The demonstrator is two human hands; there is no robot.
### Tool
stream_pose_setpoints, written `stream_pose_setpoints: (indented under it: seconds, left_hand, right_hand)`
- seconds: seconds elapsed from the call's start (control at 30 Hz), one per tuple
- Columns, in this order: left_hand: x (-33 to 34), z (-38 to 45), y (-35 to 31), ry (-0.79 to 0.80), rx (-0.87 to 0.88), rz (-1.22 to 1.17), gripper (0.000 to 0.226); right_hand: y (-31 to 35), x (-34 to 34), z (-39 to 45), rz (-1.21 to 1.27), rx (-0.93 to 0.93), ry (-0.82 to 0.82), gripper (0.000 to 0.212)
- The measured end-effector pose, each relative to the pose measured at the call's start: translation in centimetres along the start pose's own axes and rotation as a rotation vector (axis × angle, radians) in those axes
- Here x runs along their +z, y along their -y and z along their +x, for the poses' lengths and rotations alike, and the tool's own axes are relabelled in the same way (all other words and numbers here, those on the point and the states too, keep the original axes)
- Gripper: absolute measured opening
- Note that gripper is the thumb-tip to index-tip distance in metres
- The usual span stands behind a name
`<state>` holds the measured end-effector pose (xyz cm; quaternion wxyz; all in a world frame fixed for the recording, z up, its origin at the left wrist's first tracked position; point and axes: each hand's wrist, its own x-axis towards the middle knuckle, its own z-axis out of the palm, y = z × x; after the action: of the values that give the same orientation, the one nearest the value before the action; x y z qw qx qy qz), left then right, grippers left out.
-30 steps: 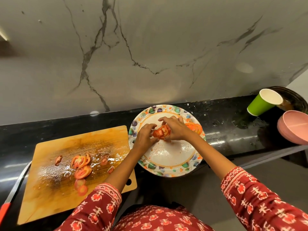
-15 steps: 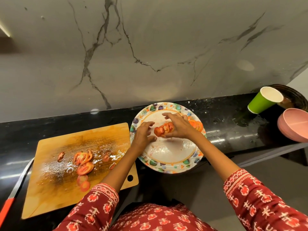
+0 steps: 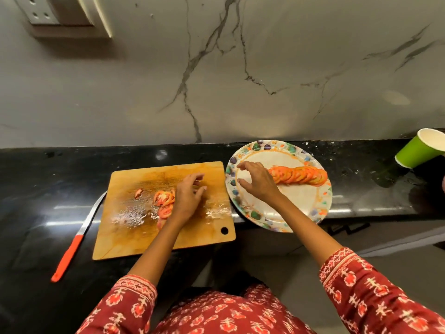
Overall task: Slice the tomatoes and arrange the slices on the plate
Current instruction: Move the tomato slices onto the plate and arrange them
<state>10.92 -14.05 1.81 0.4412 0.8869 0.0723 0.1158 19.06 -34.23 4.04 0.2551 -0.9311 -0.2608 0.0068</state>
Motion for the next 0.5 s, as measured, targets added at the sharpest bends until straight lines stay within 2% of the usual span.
stream_pose_setpoints:
  seconds: [0.23,0.5]
  left_hand:
    - [-7.5,-4.0,4.9,-0.190,-0.078,0.088,0.032]
    - [-11.4,-5.8,8.0,-0.162,-0.192,0.068,0.034]
  right_hand:
    - [6.6,4.5,-0.1,0.103,-0.068,0.117,0.033]
    - [12.9,7.2,1.2,0.072,-0.108,0.268,0.030]
